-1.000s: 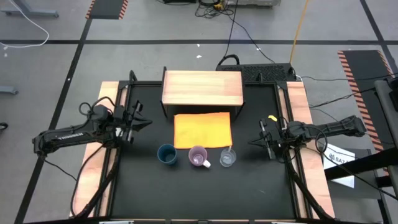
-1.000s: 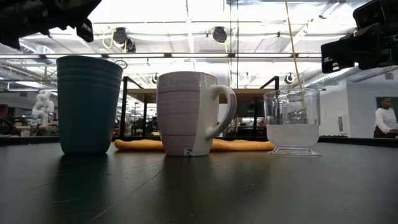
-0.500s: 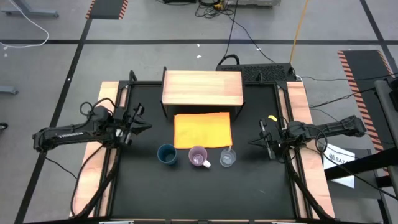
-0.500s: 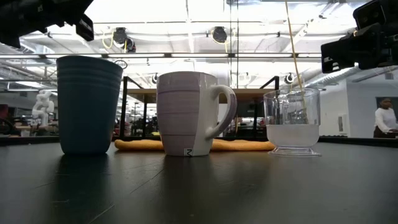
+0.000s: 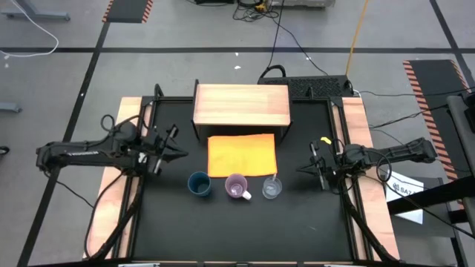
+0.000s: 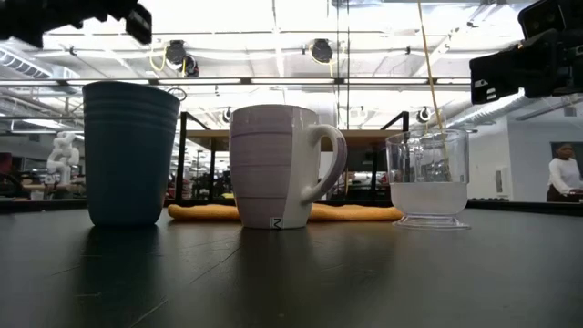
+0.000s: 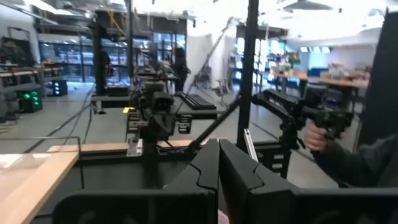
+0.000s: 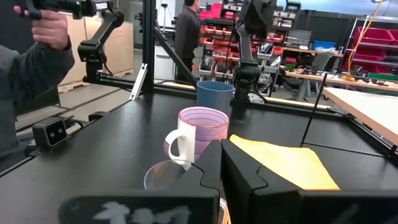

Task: Stack small to large cups/mugs on shelf
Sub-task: Put the blue cup on the shelf

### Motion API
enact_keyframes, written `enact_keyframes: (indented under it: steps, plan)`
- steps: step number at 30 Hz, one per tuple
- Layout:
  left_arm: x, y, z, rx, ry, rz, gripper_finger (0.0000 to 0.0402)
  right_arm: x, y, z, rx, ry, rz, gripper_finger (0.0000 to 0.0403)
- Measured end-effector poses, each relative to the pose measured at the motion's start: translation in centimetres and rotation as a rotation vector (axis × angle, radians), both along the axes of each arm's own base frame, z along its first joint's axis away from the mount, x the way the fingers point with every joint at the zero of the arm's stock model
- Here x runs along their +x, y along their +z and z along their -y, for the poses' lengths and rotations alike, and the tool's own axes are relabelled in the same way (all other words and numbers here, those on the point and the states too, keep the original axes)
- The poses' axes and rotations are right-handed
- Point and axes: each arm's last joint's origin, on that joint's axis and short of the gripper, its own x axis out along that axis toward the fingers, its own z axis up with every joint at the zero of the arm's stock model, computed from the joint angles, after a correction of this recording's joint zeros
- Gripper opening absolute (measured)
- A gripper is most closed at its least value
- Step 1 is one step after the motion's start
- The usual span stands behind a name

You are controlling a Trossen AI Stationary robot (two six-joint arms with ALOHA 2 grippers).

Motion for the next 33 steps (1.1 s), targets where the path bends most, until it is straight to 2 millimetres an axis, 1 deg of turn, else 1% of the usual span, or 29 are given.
enact_keyframes:
  steps: [5, 13, 17, 28, 33]
  plan:
    - [1.2, 1.4, 0.5, 0.044, -0.038, -0.035, 0.0012, 0.0, 0.0, 0.0, 0.0, 0.0, 0.001, 0.0]
    - [3.6, 1.6, 0.7, 0.04, -0.018, -0.117, 0.0012, 0.0, 0.0, 0.0, 0.0, 0.0, 0.0, 0.0]
    - [4.3, 2.0, 0.6, 0.039, -0.018, -0.126, 0.0012, 0.0, 0.0, 0.0, -0.001, 0.0, 0.001, 0.0]
    - [4.5, 3.0, 0.6, 0.052, -0.017, -0.1, 0.0012, 0.0, -0.1, 0.0, -0.002, 0.0, -0.009, 0.0]
    - [4.4, 4.7, 0.6, 0.038, -0.018, -0.063, 0.0012, 0.0, -0.1, 0.0, -0.004, 0.0, -0.008, 0.0]
